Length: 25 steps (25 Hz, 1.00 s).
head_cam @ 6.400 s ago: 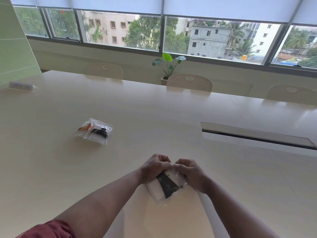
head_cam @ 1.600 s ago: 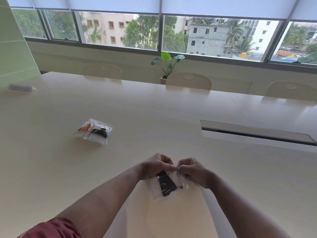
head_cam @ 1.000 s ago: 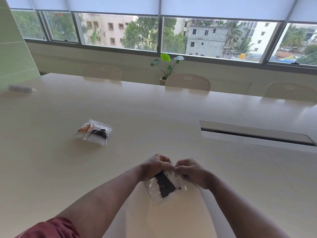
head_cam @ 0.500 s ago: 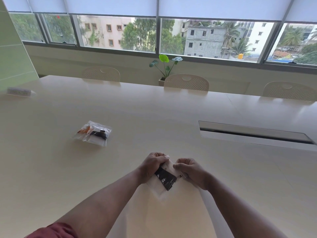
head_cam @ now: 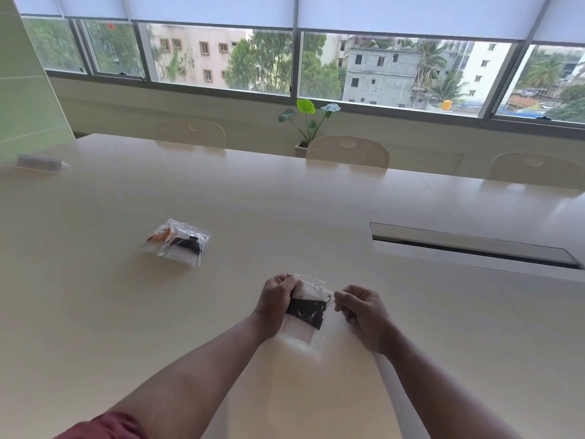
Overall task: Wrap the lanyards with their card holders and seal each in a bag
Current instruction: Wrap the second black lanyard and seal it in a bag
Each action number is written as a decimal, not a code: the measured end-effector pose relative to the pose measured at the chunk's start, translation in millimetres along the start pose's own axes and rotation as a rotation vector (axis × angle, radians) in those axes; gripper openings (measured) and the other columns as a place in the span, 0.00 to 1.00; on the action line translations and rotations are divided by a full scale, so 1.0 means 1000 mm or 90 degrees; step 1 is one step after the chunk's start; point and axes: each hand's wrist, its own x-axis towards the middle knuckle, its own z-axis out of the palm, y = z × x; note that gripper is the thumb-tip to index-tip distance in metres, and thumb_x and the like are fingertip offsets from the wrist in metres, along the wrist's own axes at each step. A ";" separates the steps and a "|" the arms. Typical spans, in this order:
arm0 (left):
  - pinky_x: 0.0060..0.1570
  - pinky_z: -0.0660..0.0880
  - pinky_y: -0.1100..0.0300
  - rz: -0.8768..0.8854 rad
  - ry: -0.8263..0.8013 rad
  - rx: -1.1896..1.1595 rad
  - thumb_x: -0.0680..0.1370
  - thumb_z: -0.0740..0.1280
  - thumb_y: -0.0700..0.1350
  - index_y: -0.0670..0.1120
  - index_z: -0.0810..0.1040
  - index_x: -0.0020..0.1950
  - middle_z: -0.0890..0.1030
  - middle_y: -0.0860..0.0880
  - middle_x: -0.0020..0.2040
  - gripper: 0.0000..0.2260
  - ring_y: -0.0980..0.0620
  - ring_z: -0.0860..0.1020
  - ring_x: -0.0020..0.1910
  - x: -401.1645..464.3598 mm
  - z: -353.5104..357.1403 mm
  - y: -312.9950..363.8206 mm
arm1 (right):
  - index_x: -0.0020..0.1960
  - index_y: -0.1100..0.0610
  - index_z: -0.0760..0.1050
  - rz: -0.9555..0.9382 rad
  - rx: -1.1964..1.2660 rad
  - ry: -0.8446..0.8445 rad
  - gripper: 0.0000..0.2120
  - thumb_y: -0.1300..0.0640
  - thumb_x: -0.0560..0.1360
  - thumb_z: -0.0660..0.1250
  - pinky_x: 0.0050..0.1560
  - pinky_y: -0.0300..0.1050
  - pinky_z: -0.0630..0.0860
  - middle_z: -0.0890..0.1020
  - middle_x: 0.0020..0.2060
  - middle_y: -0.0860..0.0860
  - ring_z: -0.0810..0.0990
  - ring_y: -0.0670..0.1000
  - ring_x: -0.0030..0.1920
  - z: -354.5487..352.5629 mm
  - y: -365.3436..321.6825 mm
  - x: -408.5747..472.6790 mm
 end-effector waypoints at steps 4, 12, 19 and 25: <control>0.32 0.73 0.59 0.009 0.017 0.020 0.83 0.64 0.41 0.46 0.76 0.38 0.73 0.48 0.32 0.13 0.52 0.72 0.30 -0.002 0.000 0.000 | 0.36 0.60 0.77 0.007 -0.013 0.002 0.11 0.65 0.77 0.69 0.25 0.37 0.60 0.78 0.30 0.56 0.65 0.46 0.26 -0.002 0.002 0.001; 0.35 0.72 0.57 0.007 -0.001 0.006 0.84 0.62 0.40 0.45 0.76 0.39 0.74 0.47 0.33 0.13 0.51 0.72 0.32 -0.005 0.000 0.003 | 0.41 0.61 0.75 0.014 -0.054 0.013 0.09 0.59 0.78 0.72 0.23 0.36 0.61 0.74 0.27 0.49 0.64 0.45 0.25 0.003 0.001 0.003; 0.37 0.70 0.55 0.004 -0.028 0.033 0.84 0.63 0.41 0.45 0.76 0.39 0.73 0.45 0.35 0.13 0.48 0.71 0.34 -0.002 -0.003 0.001 | 0.35 0.57 0.77 0.049 -0.072 -0.067 0.14 0.63 0.80 0.66 0.24 0.38 0.56 0.76 0.29 0.53 0.63 0.46 0.26 0.003 -0.003 0.003; 0.34 0.67 0.56 0.003 -0.050 0.049 0.83 0.65 0.42 0.48 0.77 0.36 0.73 0.48 0.32 0.15 0.51 0.69 0.31 0.000 -0.004 -0.002 | 0.34 0.56 0.75 0.080 -0.071 -0.105 0.08 0.59 0.72 0.69 0.23 0.36 0.56 0.74 0.30 0.53 0.63 0.46 0.26 0.000 -0.004 0.005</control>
